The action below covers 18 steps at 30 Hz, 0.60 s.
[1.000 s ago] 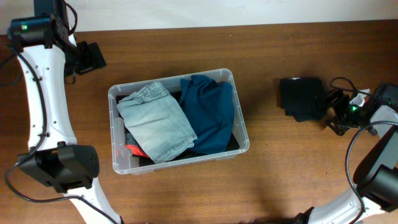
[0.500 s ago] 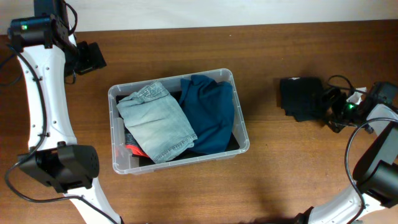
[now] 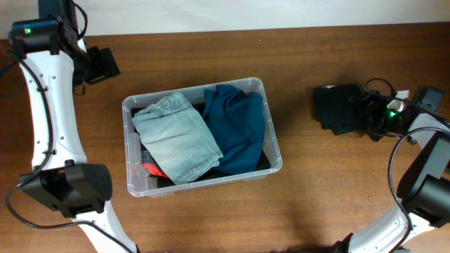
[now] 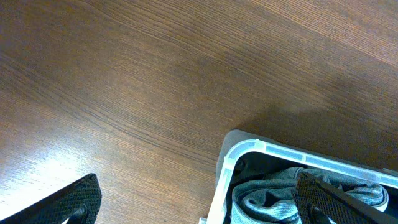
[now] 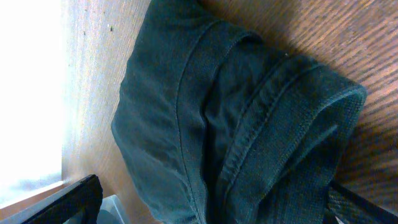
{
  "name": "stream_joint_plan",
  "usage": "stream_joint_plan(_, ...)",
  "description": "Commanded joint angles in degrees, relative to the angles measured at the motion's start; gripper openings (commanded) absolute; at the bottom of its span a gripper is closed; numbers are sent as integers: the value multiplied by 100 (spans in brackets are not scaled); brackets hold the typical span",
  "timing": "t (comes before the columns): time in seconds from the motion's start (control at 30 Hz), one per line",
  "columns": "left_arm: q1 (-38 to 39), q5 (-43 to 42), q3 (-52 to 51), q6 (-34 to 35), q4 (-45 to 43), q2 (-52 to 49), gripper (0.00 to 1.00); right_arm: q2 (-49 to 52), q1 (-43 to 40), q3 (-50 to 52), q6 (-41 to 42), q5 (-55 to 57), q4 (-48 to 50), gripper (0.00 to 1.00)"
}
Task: Pack container
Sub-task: 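Lower the right gripper onto the folded black garment and close it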
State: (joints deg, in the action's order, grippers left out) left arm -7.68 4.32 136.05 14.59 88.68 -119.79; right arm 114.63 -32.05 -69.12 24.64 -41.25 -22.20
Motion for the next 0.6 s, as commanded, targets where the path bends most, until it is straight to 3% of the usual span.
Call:
stream_joint_plan(0.0,-26,-42,-17,57,4,48,99,570,157,234,-11,671,-85,98)
stream_joint_plan(0.17,-26,-42,-17,57,4,48,99,754,166,234,-9,765,-63,99)
stream_joint_plan(0.23,-26,-42,-17,57,4,48,99,844,168,234,-11,793,-20,90)
stream_joint_plan(0.33,-26,-42,-17,57,4,48,99,955,166,234,-9,791,17,67)
stream_joint_plan(0.43,-26,-42,-17,57,4,48,99,1023,166,234,-11,796,26,62)
stream_joint_plan(0.57,-26,-42,-17,57,4,48,99,1038,166,234,-11,857,57,39)
